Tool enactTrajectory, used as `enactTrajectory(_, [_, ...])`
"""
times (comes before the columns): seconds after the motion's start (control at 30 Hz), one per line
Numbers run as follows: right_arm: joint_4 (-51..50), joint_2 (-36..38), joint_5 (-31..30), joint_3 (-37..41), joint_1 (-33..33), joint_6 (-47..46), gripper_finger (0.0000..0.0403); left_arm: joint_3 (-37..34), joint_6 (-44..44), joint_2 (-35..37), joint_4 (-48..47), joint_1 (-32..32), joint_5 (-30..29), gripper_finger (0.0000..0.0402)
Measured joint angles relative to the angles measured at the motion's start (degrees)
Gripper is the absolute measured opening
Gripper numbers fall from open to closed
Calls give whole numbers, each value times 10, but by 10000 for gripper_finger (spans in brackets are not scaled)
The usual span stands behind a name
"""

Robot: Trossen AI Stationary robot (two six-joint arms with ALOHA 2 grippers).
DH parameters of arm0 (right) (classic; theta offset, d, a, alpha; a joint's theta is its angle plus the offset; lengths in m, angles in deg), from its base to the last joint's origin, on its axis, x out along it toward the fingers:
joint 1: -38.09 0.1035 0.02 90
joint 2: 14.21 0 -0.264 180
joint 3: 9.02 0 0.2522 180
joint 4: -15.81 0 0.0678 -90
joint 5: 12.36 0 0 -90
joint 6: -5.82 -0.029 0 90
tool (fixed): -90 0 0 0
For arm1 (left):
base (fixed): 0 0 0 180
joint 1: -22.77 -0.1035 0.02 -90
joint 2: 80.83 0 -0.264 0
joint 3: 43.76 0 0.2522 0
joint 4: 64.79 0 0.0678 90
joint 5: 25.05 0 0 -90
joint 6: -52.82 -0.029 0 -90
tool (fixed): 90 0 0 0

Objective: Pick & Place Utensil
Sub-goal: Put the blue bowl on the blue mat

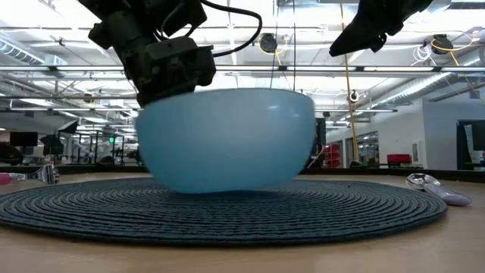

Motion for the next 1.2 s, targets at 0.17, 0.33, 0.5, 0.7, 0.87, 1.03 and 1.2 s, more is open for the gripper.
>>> enactTrajectory(0.17, [0,0,0,0,0,-1,72,-1,-12,0,-2,0,1,9])
enactTrajectory(0.33, [0,0,0,0,0,-4,72,-1,-15,2,-3,0,1,20])
enactTrajectory(0.5, [0,0,2,0,0,-4,72,-1,-22,12,-20,0,0,7])
enactTrajectory(0.7, [1,0,2,0,0,-4,70,-1,-22,40,-66,0,-28,16])
enactTrajectory(0.87, [14,0,2,14,0,-3,64,-1,-17,80,-114,0,-74,10])
enactTrajectory(1.03, [26,0,2,31,0,-4,59,0,-12,97,-155,0,-100,10])
enactTrajectory(1.2, [37,0,2,35,0,-2,59,0,-3,97,-179,0,-99,15])
